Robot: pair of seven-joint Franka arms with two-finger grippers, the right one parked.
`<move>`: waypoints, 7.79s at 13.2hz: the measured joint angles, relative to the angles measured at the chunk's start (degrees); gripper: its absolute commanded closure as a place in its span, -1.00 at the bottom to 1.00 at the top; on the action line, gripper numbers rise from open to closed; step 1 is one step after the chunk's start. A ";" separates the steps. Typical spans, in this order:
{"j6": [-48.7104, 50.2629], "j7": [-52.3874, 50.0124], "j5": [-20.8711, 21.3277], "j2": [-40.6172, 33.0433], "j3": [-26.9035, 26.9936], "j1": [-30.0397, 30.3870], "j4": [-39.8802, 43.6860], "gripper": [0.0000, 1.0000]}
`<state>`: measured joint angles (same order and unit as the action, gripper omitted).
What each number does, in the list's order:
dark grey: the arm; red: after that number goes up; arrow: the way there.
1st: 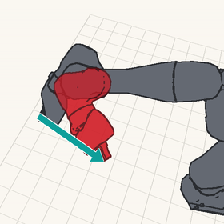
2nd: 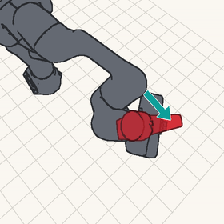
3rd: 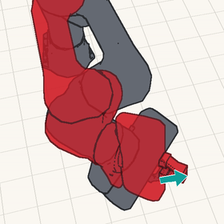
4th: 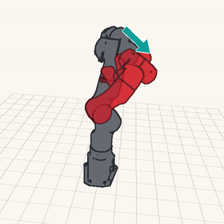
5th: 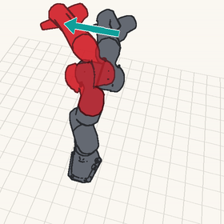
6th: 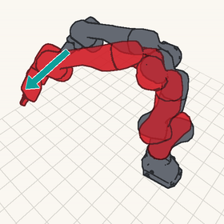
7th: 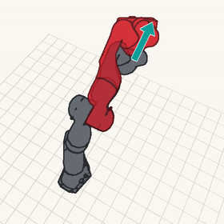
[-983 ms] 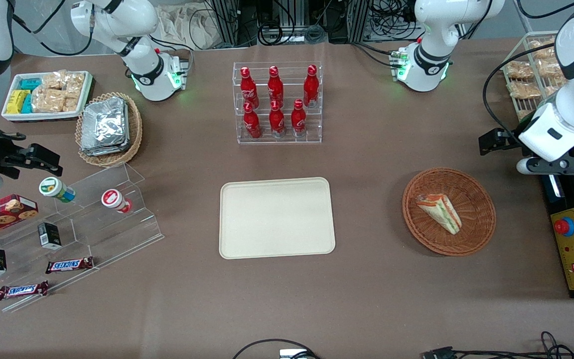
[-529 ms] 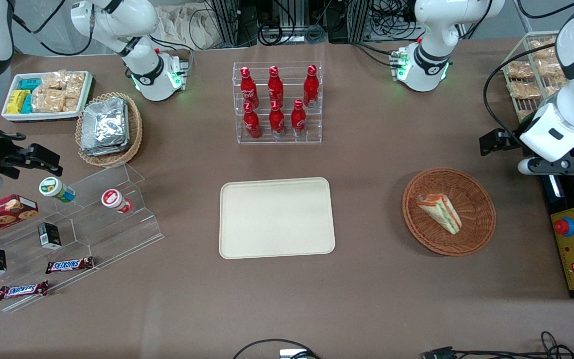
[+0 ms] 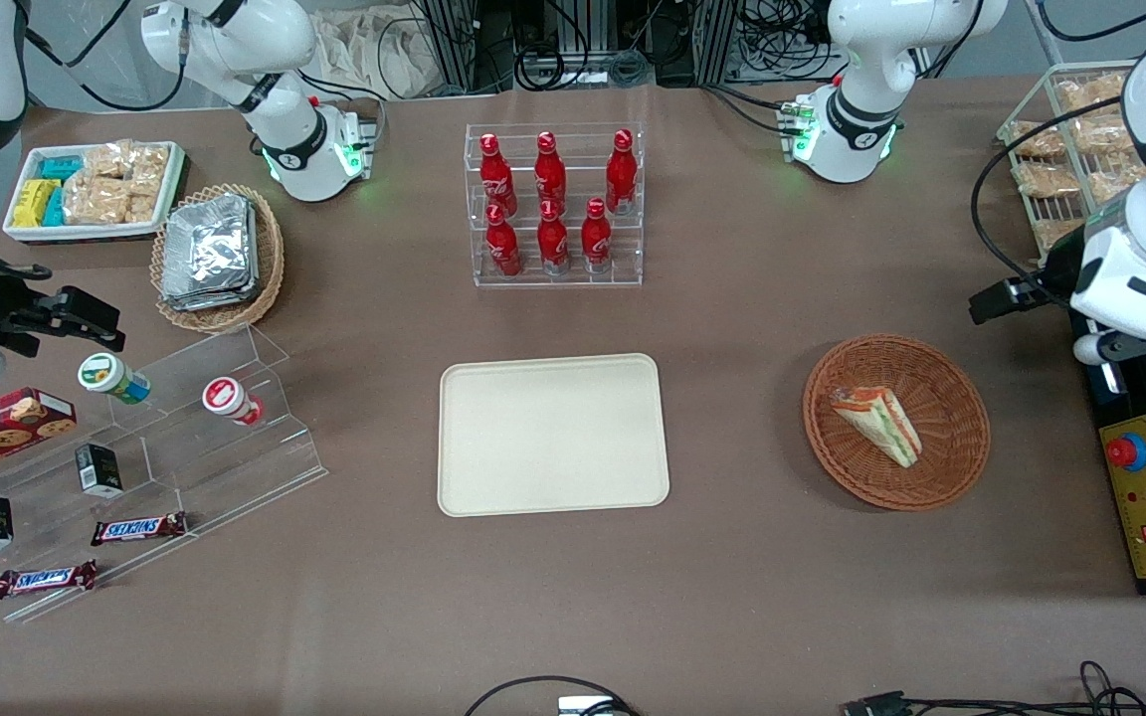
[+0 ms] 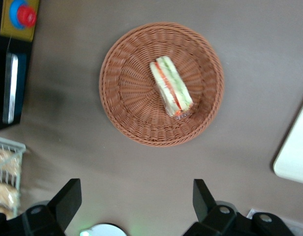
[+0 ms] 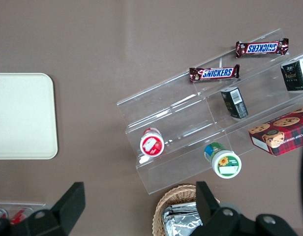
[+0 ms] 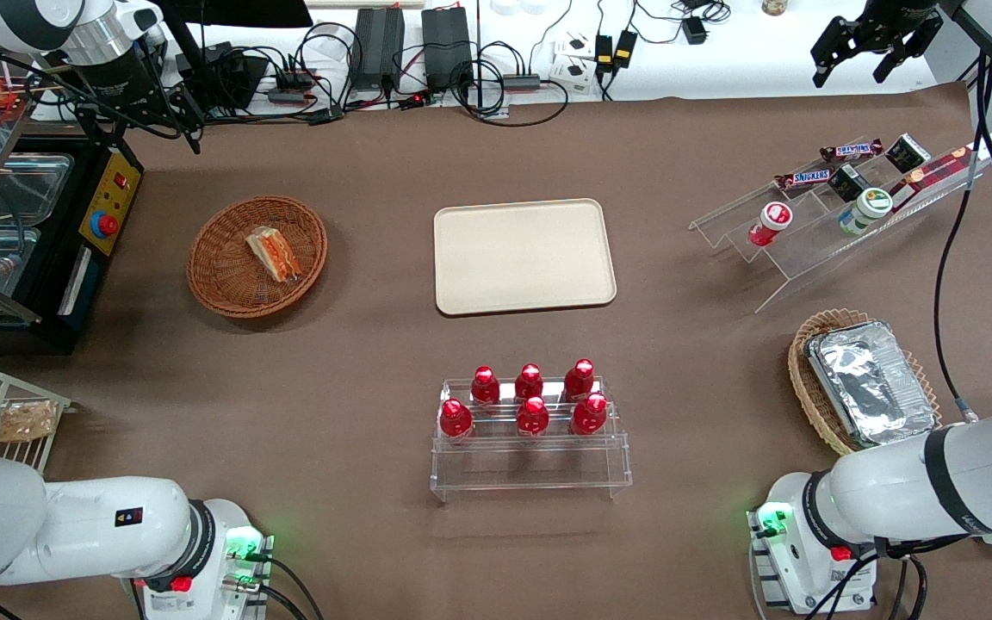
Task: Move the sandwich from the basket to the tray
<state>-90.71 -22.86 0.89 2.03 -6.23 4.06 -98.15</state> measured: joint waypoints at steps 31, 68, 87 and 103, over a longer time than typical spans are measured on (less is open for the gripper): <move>-28.59 -19.68 -2.46 29.13 -1.04 -0.93 -6.38 0.11; -21.04 -8.63 1.52 43.47 -10.08 -26.59 22.76 0.99; -15.70 -11.10 5.82 40.92 -9.94 -24.29 26.41 -1.00; 13.65 12.13 2.80 9.87 -9.08 -1.99 17.11 -1.00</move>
<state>-77.06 -10.73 3.69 11.90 -15.31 2.07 -81.04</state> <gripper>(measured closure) 0.000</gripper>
